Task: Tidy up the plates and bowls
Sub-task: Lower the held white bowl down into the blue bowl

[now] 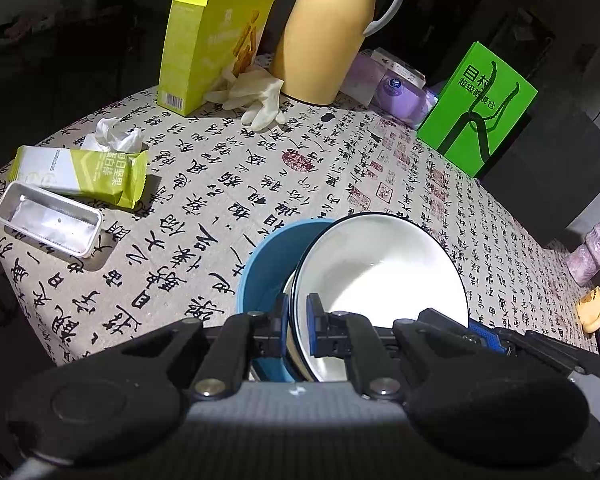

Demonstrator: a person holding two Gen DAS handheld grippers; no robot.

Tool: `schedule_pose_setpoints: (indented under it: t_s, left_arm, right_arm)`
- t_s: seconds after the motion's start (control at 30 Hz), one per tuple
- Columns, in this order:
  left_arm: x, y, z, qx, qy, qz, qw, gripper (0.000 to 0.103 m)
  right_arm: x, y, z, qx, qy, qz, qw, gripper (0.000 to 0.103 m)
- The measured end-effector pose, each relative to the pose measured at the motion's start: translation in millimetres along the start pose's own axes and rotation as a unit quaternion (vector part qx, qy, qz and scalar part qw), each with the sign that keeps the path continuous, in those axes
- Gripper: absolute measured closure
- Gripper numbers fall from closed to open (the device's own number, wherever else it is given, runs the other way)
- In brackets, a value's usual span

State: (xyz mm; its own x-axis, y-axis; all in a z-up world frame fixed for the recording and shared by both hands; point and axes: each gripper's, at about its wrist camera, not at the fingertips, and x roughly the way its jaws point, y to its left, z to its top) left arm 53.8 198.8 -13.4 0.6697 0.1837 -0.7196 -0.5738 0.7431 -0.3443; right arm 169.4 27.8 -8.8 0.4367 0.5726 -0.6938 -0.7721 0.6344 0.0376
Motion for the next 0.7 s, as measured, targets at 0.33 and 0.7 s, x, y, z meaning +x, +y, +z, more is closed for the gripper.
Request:
schedule_pose_setpoints:
  t_s: [0.33, 0.7]
  left_arm:
    - [1.8, 0.2, 3.0, 0.002, 0.003, -0.001, 1.0, 0.093]
    - [2.8, 1.5, 5.7, -0.003, 0.004, -0.004, 1.0, 0.09]
  right_arm:
    - [2.6, -3.0, -0.3, 0.007, 0.006, 0.005, 1.0, 0.091]
    - [2.9, -10.1, -1.9, 0.034, 0.005, 0.027, 0.999, 0.089]
